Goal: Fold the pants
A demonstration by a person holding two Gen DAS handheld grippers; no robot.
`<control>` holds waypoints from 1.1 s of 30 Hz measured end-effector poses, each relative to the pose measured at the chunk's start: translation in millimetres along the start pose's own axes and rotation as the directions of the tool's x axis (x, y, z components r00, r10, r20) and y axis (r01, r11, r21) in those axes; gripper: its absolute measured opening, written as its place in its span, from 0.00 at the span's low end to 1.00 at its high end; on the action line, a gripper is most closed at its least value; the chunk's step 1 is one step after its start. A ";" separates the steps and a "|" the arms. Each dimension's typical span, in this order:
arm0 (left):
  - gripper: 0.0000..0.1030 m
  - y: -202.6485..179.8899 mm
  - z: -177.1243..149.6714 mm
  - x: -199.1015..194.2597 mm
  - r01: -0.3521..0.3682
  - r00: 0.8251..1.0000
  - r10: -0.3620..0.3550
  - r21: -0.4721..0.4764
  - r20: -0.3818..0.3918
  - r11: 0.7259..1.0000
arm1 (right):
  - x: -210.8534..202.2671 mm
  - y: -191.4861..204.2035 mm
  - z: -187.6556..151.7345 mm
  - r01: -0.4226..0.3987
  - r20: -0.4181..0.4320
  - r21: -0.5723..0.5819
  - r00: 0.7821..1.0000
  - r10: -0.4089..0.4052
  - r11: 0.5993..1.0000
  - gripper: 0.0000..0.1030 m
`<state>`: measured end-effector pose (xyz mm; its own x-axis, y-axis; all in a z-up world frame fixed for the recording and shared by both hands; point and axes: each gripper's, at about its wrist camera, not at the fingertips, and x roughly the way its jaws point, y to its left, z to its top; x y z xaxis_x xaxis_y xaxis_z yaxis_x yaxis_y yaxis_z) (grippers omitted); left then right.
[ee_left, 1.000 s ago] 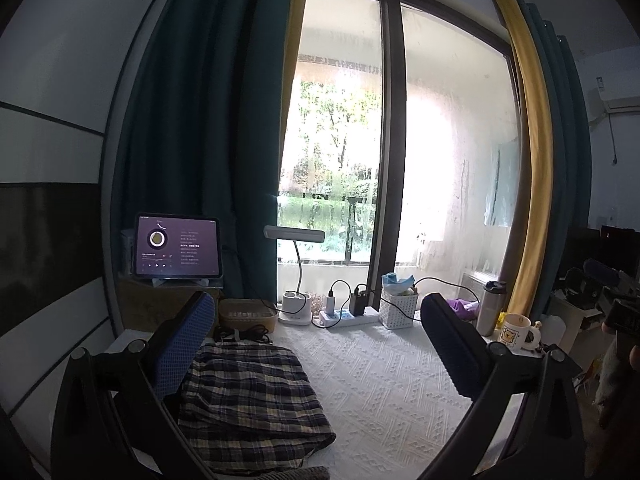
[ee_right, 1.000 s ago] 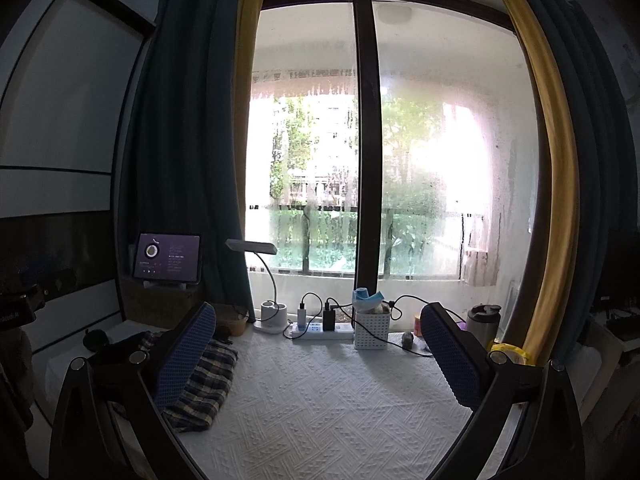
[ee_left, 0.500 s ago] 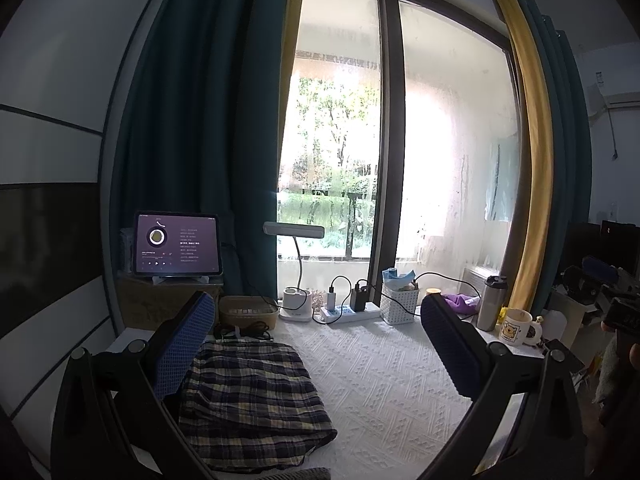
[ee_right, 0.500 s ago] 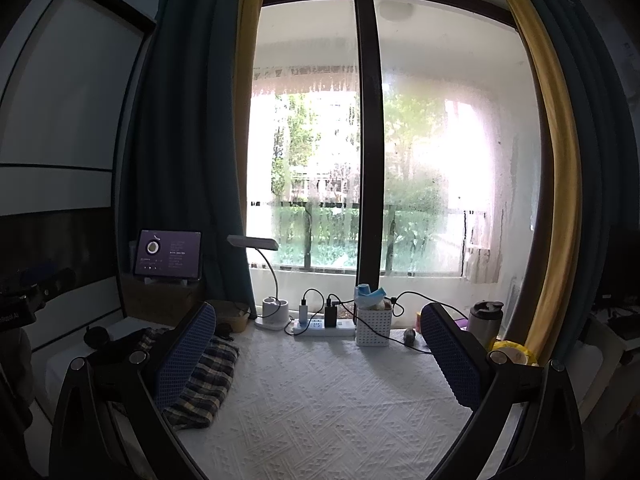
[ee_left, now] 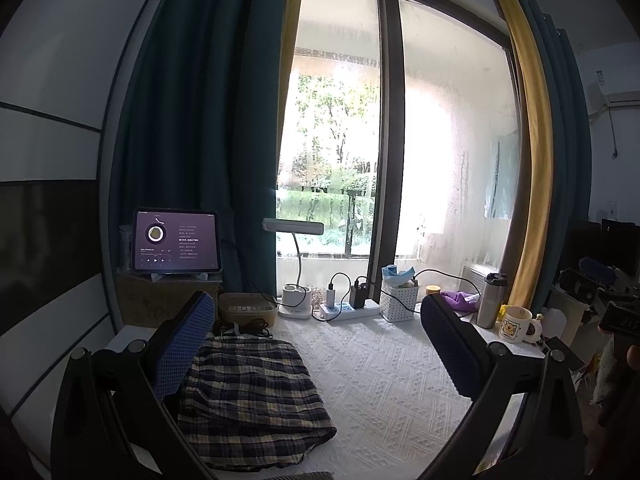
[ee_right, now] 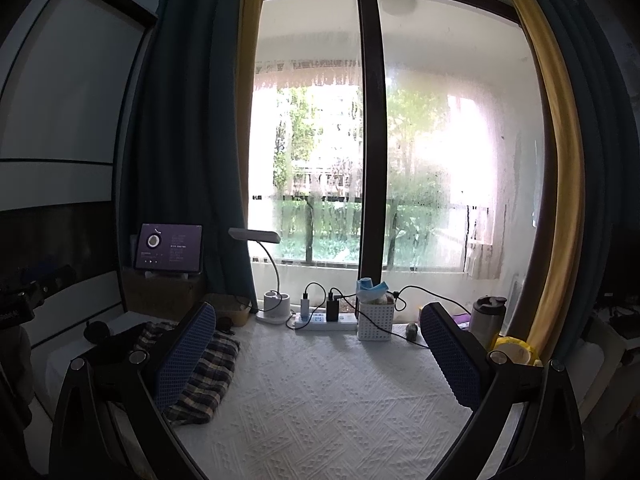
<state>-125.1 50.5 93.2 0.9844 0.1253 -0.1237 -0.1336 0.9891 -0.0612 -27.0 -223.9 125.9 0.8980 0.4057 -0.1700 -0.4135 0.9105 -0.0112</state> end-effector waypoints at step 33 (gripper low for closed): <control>0.99 -2.4 -1.5 1.0 0.008 1.000 -0.008 0.005 -0.005 1.000 | -0.5 0.3 -1.1 0.000 -0.004 -0.001 1.000 0.000 1.000 1.00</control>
<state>-124.0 48.2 91.7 0.9848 0.1174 -0.1280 -0.1255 0.9905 -0.0570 -27.7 -223.9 124.8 0.8975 0.4052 -0.1738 -0.4135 0.9104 -0.0125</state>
